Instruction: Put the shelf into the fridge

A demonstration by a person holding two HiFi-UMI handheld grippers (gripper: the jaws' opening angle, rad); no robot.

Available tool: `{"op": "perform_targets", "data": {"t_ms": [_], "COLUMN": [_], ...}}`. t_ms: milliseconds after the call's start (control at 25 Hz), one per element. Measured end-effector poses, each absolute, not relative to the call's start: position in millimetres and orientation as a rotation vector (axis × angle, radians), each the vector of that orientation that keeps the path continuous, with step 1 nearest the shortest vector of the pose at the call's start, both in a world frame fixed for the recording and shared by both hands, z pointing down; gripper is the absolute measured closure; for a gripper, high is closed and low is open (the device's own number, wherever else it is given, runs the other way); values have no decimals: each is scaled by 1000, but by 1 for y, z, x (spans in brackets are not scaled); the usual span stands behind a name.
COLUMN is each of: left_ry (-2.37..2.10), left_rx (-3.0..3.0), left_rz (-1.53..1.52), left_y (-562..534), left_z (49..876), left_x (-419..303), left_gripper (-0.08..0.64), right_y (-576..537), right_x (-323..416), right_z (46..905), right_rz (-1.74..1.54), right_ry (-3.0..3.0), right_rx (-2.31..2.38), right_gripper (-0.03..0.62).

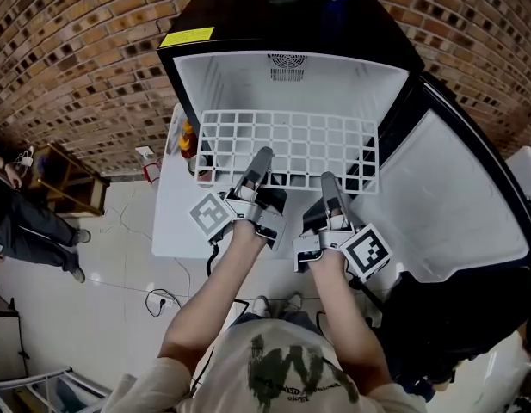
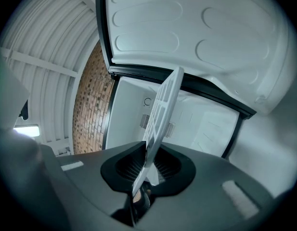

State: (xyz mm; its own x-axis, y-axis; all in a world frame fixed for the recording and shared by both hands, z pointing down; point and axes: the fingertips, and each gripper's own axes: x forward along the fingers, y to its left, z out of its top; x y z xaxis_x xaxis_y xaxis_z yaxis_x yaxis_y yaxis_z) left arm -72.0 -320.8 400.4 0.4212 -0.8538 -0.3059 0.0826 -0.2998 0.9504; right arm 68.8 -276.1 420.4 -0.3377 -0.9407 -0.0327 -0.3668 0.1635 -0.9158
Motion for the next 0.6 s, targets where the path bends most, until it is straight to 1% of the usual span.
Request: {"op": "perform_targets", "data": {"t_ms": [280, 600], "left_ry": [-689, -707], "left_rx": [1583, 1575], "left_rz": [-1083, -1096], "left_y": [-324, -326], "left_z": [402, 400], "left_x": [-73, -75], "left_gripper": [532, 534], "right_y": [-282, -283], "right_x": [64, 62], "right_z": [415, 416], "right_rz": [-1127, -1202], "right_ry": [1824, 1752], "right_rx": [-1191, -1147], "right_gripper": [549, 555]}}
